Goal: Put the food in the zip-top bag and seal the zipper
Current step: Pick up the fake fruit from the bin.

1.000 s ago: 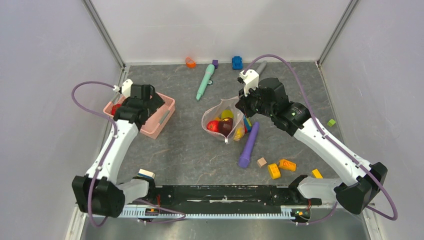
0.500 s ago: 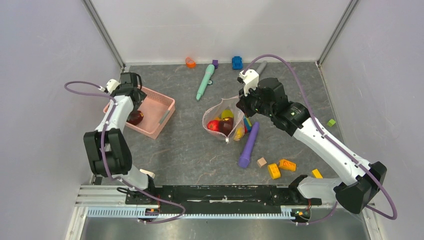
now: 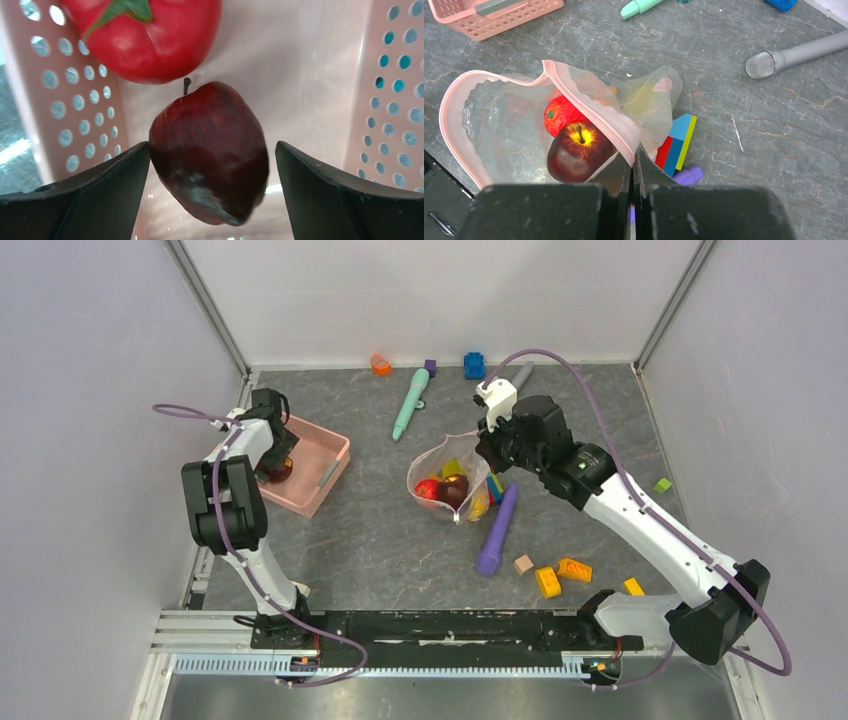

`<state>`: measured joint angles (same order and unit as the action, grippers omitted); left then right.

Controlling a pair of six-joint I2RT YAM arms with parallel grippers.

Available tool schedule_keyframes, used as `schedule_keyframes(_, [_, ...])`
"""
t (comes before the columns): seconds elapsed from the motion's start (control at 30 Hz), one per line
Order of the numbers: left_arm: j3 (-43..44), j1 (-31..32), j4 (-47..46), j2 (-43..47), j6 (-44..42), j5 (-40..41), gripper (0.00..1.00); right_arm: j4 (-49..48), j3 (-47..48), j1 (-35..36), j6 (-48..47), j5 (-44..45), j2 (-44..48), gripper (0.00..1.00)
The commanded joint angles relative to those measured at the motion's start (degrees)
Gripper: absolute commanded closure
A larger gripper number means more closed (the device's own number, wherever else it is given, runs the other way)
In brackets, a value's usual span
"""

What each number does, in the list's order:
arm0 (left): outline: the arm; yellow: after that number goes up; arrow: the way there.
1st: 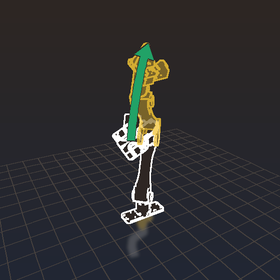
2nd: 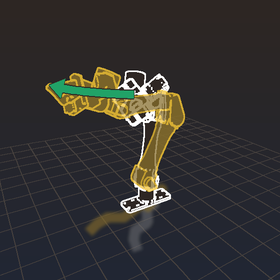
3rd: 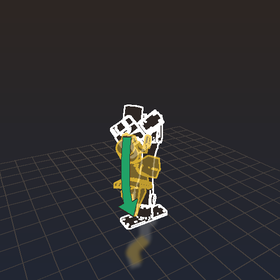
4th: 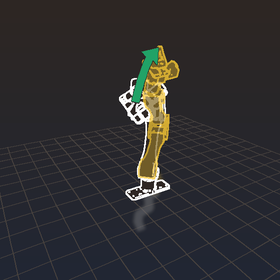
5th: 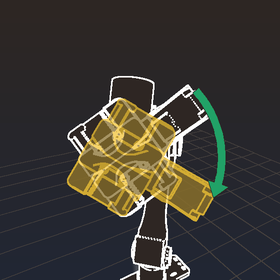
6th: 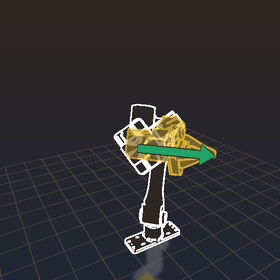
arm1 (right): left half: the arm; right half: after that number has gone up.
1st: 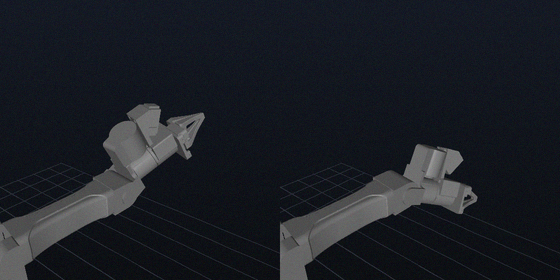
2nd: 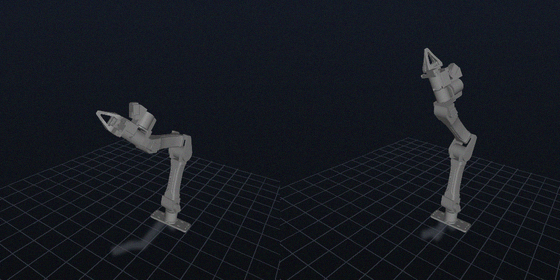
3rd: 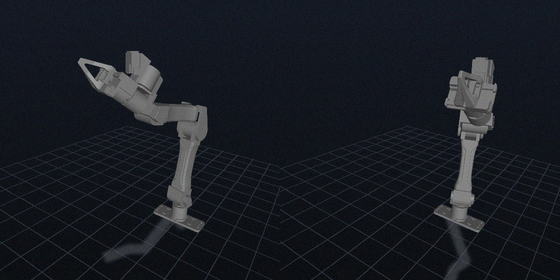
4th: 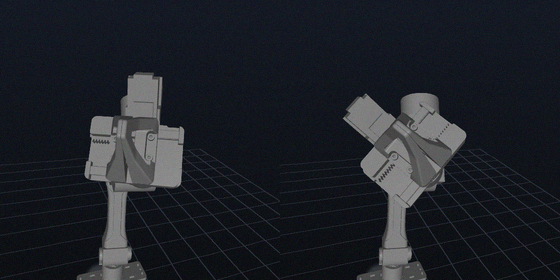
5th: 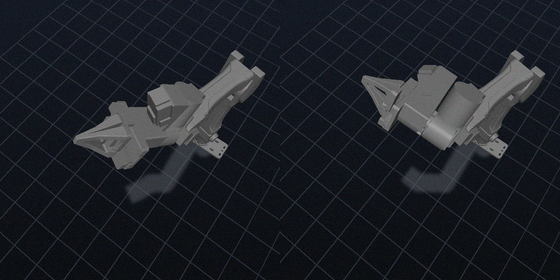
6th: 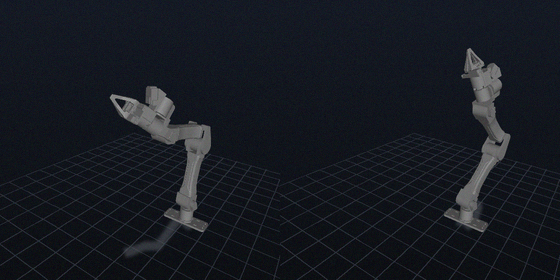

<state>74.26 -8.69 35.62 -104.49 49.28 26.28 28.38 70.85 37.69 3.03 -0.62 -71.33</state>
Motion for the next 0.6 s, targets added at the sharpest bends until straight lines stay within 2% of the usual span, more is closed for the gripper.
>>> schedule_keyframes(0.0, [2.22, -0.32, -0.61, -2.30, 2.58, -1.89, 0.00, -0.03, 0.58, -0.25, -1.14, 2.14, -0.40, 1.00])
schedule_keyframes(0.17, [2.22, -0.36, -1.38, -3.69, 2.36, -3.76, 0.01, -0.04, 0.63, -0.25, -1.27, 2.12, -0.90, 1.00])
schedule_keyframes(0.3, [1.66, -0.36, -1.47, -3.64, 2.14, -6.28, 0.07, -0.08, 0.69, -0.27, -1.36, 2.12, -1.01, 1.00])
schedule_keyframes(0.43, [0.57, -0.36, -2.44, -3.05, 1.62, -10.92, 0.21, -0.08, 0.60, -0.25, -1.36, 2.09, -1.07, 1.00])
schedule_keyframes(0.57, [-0.99, -0.35, -3.44, -1.27, 1.44, -14.23, 0.49, -0.07, 0.61, -0.30, -1.18, 1.87, -0.87, 1.00])
